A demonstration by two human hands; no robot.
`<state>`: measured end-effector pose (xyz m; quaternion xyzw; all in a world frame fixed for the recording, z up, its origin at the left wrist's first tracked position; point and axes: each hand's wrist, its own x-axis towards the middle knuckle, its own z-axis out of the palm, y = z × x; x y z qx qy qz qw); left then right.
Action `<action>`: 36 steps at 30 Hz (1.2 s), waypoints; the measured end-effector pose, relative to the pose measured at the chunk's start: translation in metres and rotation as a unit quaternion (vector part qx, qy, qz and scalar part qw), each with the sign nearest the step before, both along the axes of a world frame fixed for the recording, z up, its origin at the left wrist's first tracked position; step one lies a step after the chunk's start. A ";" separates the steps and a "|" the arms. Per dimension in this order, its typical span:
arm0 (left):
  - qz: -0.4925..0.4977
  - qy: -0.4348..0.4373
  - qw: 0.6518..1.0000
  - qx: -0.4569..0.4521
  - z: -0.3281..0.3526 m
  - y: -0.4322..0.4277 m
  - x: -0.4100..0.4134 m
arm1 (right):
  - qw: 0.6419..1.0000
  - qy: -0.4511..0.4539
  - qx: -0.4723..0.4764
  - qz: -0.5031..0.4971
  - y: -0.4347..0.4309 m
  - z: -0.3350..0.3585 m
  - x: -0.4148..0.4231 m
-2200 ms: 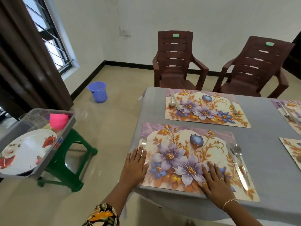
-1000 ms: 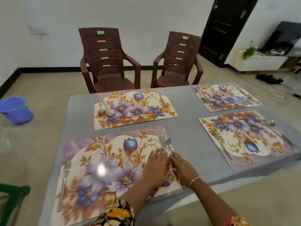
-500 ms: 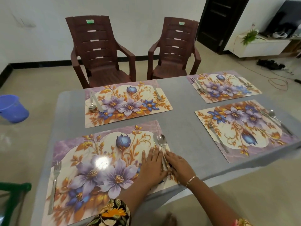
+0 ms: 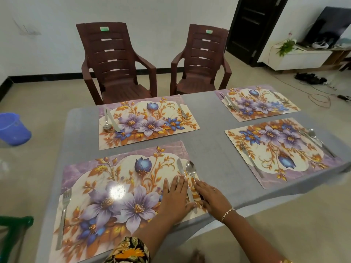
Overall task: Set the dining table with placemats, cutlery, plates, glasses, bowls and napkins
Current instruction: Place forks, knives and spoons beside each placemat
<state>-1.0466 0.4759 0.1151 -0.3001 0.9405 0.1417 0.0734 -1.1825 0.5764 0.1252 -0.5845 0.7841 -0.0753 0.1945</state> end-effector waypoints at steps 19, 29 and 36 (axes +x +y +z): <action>-0.112 0.065 0.991 -0.030 0.045 0.055 -0.076 | 0.976 0.015 -0.090 -0.199 0.098 0.025 -0.059; -0.068 0.041 0.996 -0.032 0.048 0.088 -0.221 | 0.975 0.050 -0.080 -0.199 0.165 0.024 -0.224; -0.024 0.028 0.999 -0.023 0.040 0.104 -0.267 | 0.980 0.062 -0.092 -0.166 0.167 0.012 -0.290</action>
